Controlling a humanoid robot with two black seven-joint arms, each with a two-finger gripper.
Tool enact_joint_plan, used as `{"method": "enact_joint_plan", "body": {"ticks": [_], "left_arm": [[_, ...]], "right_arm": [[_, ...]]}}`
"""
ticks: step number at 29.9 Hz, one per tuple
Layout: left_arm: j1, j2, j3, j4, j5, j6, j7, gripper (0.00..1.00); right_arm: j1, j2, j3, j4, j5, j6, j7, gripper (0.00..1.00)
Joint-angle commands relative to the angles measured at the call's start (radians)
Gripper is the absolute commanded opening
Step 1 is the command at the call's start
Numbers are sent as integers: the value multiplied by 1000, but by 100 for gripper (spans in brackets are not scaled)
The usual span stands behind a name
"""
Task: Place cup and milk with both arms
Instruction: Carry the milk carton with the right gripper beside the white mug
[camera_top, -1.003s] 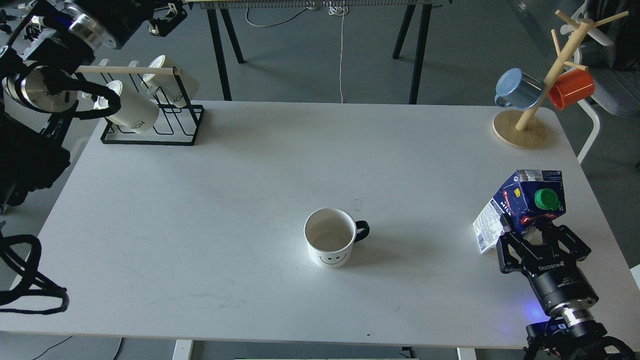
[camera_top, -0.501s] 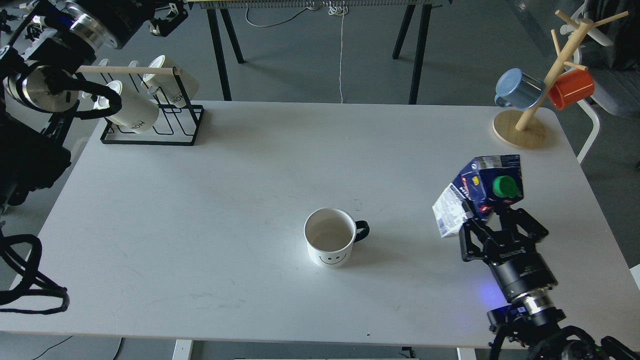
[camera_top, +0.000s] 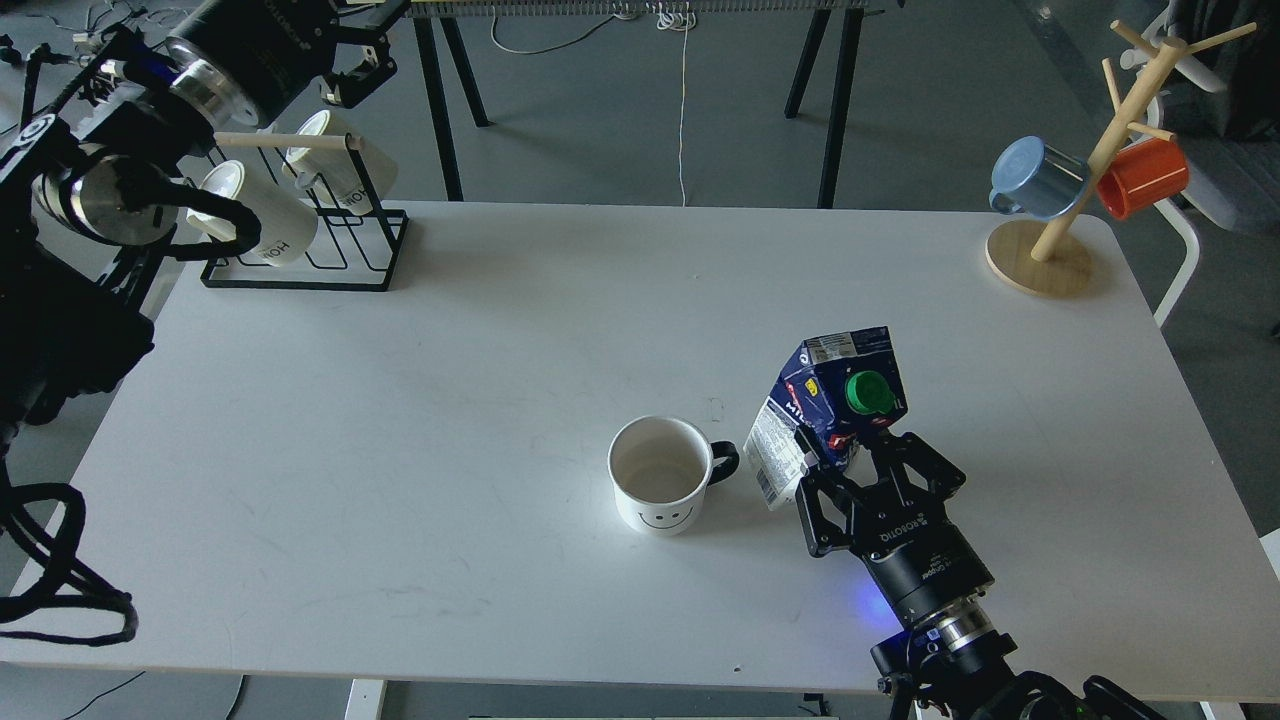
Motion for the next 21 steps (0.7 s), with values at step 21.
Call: {"method": "enact_joint_plan", "body": {"ticks": [21], "left_arm": [[0,9,1,0,-1,0,-3,99]], "right_arm": [[10,90,-31,-56,-77,0,-3,50]]}}
